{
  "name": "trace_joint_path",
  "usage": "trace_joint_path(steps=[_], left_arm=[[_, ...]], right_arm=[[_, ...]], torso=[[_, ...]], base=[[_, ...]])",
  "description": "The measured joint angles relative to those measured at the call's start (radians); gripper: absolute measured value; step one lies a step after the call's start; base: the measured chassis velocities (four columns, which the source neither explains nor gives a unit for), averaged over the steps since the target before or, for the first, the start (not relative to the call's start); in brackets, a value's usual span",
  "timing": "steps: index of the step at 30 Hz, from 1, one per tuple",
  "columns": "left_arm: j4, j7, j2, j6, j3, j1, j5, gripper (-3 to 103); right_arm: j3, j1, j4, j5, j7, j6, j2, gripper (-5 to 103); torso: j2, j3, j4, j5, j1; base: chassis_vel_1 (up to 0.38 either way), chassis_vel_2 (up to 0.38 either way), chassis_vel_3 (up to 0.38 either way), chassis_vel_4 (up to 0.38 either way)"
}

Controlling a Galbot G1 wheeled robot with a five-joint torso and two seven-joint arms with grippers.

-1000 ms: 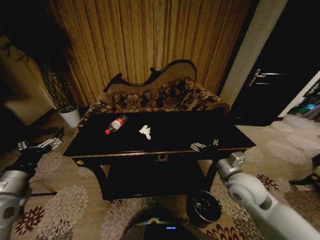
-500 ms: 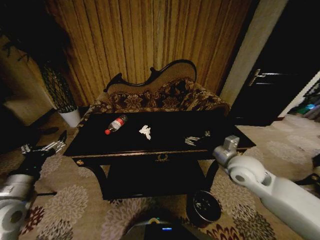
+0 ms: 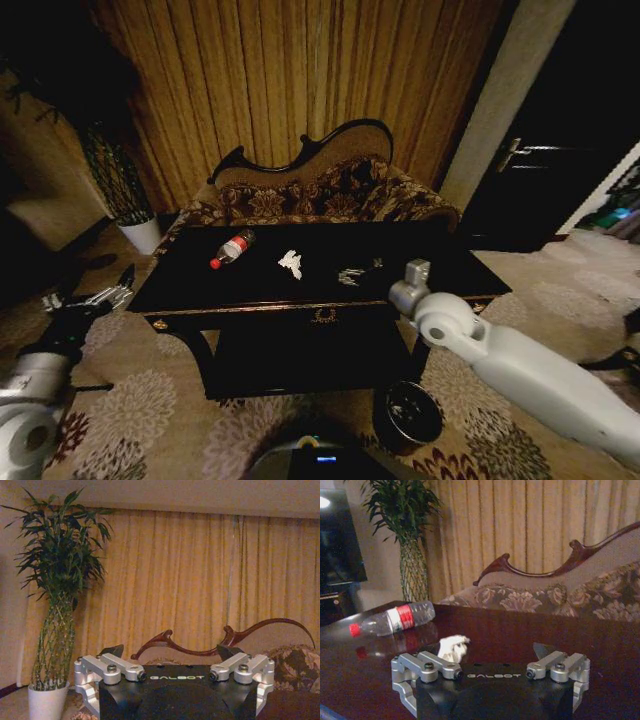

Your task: Move to the front of the table and place the trash on the table into the trash bin.

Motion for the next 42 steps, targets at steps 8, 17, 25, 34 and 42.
trace_joint_path(steps=[8,17,25,34,42], left_arm=[[-0.013,-0.001,-0.005,0.000,-0.021,0.014,0.000,100],[-0.019,-0.003,-0.008,-0.002,-0.037,0.017,-0.003,100],[-0.035,-0.003,-0.018,-0.002,-0.039,0.026,-0.003,100],[-0.045,-0.003,-0.026,-0.001,-0.026,0.024,0.003,100],[-0.053,-0.003,-0.034,0.001,-0.021,0.025,0.008,100]], right_arm=[[-0.148,0.142,-0.055,0.002,0.109,-0.084,0.123,100],[-0.223,0.191,-0.097,0.000,0.194,-0.199,0.240,100],[-0.226,0.216,-0.159,0.007,0.229,-0.248,0.276,100],[-0.221,0.239,-0.182,0.069,0.250,-0.267,0.297,100],[-0.250,0.275,-0.199,0.082,0.244,-0.253,0.336,100]], torso=[[0.000,0.000,0.0001,-0.0001,0.000],[0.000,0.000,0.0001,-0.0001,0.000],[0.000,0.000,0.0000,0.0001,0.000],[0.000,0.000,0.0000,0.0001,0.000],[0.000,0.000,0.0000,0.0001,0.000]], base=[[0.000,0.000,0.000,0.000],[0.000,0.000,0.000,0.000],[0.000,0.000,0.000,0.000],[0.000,0.000,0.000,0.000],[0.000,0.000,0.000,0.000]])
